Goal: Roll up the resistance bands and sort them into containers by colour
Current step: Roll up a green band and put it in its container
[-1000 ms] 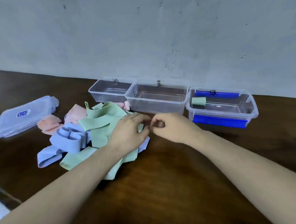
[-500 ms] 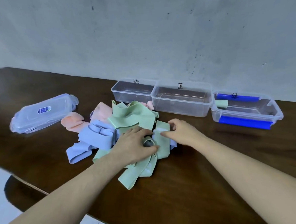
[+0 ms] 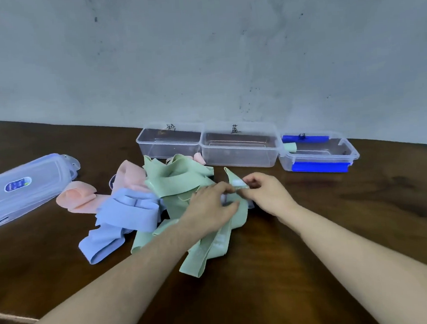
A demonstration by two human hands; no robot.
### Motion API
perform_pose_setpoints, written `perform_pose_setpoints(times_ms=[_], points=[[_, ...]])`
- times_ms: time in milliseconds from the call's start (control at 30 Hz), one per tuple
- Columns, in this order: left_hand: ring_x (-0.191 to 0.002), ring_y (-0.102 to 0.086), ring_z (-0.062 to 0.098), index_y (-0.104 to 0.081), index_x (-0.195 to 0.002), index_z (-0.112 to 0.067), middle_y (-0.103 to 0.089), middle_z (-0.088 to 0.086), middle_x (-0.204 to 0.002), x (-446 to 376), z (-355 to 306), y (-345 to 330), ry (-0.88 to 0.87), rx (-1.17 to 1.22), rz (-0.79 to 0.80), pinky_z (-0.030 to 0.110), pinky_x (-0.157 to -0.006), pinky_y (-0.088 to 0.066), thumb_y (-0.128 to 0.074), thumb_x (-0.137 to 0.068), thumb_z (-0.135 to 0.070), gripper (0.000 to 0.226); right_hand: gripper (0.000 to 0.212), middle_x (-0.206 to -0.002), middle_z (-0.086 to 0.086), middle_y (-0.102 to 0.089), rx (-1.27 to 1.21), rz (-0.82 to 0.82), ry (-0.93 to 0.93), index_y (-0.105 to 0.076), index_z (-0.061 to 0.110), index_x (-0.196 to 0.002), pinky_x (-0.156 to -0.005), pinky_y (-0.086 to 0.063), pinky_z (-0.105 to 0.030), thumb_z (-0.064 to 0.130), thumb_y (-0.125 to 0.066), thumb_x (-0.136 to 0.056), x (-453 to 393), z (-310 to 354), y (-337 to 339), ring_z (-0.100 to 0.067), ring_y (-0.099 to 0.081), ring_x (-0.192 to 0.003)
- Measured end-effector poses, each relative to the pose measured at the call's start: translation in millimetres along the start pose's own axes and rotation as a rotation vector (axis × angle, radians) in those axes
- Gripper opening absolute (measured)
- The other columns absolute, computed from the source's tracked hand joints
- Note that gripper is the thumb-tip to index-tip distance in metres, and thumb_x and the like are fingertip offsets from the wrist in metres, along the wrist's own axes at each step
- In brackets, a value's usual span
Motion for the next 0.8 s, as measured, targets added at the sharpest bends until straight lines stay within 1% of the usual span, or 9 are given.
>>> perform_pose_setpoints(times_ms=[100, 200, 267, 333, 400, 467, 633, 733, 800], points=[[-0.094, -0.061, 0.013, -0.054, -0.107, -0.023, -0.063, -0.007, -0.098, -4.9, -14.1, 2.2, -0.012, 0.275, -0.057, 0.030, -0.086, -0.050, -0.067, -0.088, -0.025, 0.023, 0.019, -0.090, -0.002, -0.074, -0.134, -0.073, -0.033, -0.069, 0.018, -0.102, -0.075, -0.056, -0.031, 0.018, -0.078, -0.085, 13.2, 0.7, 14.6, -0.018, -0.070, -0.081], [-0.080, -0.061, 0.013, -0.050, -0.104, -0.020, -0.063, 0.000, -0.090, -13.3, -28.4, 4.2, 0.048, 0.495, -0.071, 0.019, -0.071, -0.047, -0.071, -0.088, -0.026, 0.027, 0.019, -0.083, 0.003, -0.075, -0.297, -0.066, -0.022, -0.069, 0.015, -0.103, -0.073, -0.053, -0.020, 0.013, -0.078, -0.086, 26.4, 5.8, 28.6, -0.009, -0.069, -0.078], [-0.084, -0.066, 0.017, -0.054, -0.107, -0.020, -0.069, 0.004, -0.094, -16.4, -42.0, 1.1, 0.047, 0.565, -0.011, 0.023, -0.075, -0.048, -0.071, -0.089, -0.033, 0.029, 0.019, -0.080, 0.003, -0.072, -0.421, -0.068, -0.027, -0.067, 0.013, -0.106, -0.071, -0.055, -0.022, 0.007, -0.074, -0.089, 38.5, 10.1, 41.2, -0.010, -0.068, -0.079], [-0.086, -0.067, 0.018, -0.058, -0.101, -0.021, -0.071, 0.001, -0.092, -18.0, -58.6, -2.5, -0.032, 0.491, 0.044, 0.031, -0.077, -0.050, -0.068, -0.090, -0.036, 0.021, 0.020, -0.089, -0.006, -0.072, -0.553, -0.086, -0.037, -0.066, 0.009, -0.109, -0.078, -0.061, -0.032, 0.003, -0.070, -0.091, 48.7, 13.6, 56.0, -0.017, -0.069, -0.085], [-0.085, -0.068, 0.023, -0.059, -0.098, -0.017, -0.073, -0.001, -0.089, -17.1, -76.4, -5.3, -0.104, 0.489, 0.088, 0.039, -0.075, -0.052, -0.065, -0.094, -0.029, 0.014, 0.023, -0.096, -0.009, -0.074, -0.606, -0.128, -0.040, -0.066, 0.012, -0.111, -0.081, -0.058, -0.037, 0.004, -0.071, -0.091, 57.0, 16.4, 71.9, -0.021, -0.069, -0.089], [-0.084, -0.071, 0.030, -0.059, -0.104, -0.015, -0.074, 0.001, -0.090, -15.6, -92.9, -7.0, -0.101, 0.634, 0.146, 0.047, -0.070, -0.057, -0.062, -0.097, -0.023, 0.010, 0.029, -0.100, -0.008, -0.075, -0.645, -0.178, -0.036, -0.065, 0.016, -0.118, -0.078, -0.056, -0.036, 0.007, -0.071, -0.091, 65.4, 20.5, 87.3, -0.021, -0.070, -0.089], [-0.081, -0.072, 0.021, -0.059, -0.114, -0.013, -0.073, 0.012, -0.103, -8.0, -127.5, -5.0, -0.052, 0.974, 0.225, 0.036, -0.061, -0.059, -0.056, -0.100, -0.014, 0.014, 0.045, -0.111, -0.012, -0.073, -0.774, -0.267, -0.053, -0.054, 0.021, -0.127, -0.082, -0.058, -0.043, 0.018, -0.076, -0.089, 83.1, 20.9, 112.1, -0.025, -0.071, -0.093], [-0.084, -0.074, 0.024, -0.055, -0.116, -0.013, -0.074, 0.013, -0.105, -7.1, -138.8, -1.0, -0.057, 1.112, 0.198, 0.040, -0.067, -0.060, -0.055, -0.101, -0.012, 0.016, 0.043, -0.120, -0.010, -0.071, -0.735, -0.123, -0.077, -0.058, 0.014, -0.129, -0.088, -0.058, -0.045, 0.036, -0.070, -0.093, 94.4, 19.3, 112.9, -0.025, -0.070, -0.106], [-0.086, -0.074, 0.026, -0.053, -0.120, -0.016, -0.075, 0.010, -0.102, -7.3, -145.1, 2.9, -0.069, 1.151, 0.175, 0.041, -0.069, -0.060, -0.054, -0.101, -0.012, 0.019, 0.042, -0.115, -0.005, -0.073, -0.652, -0.025, -0.070, -0.063, 0.012, -0.128, -0.089, -0.057, -0.043, 0.037, -0.066, -0.095, 103.8, 19.7, 109.5, -0.023, -0.070, -0.102]])
Point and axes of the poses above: each hand's wrist, its own x-axis away from the middle knuckle, its own y-axis out of the back of the hand, z = x × y, the point moved 5 cm from there along -x, towards the middle knuckle
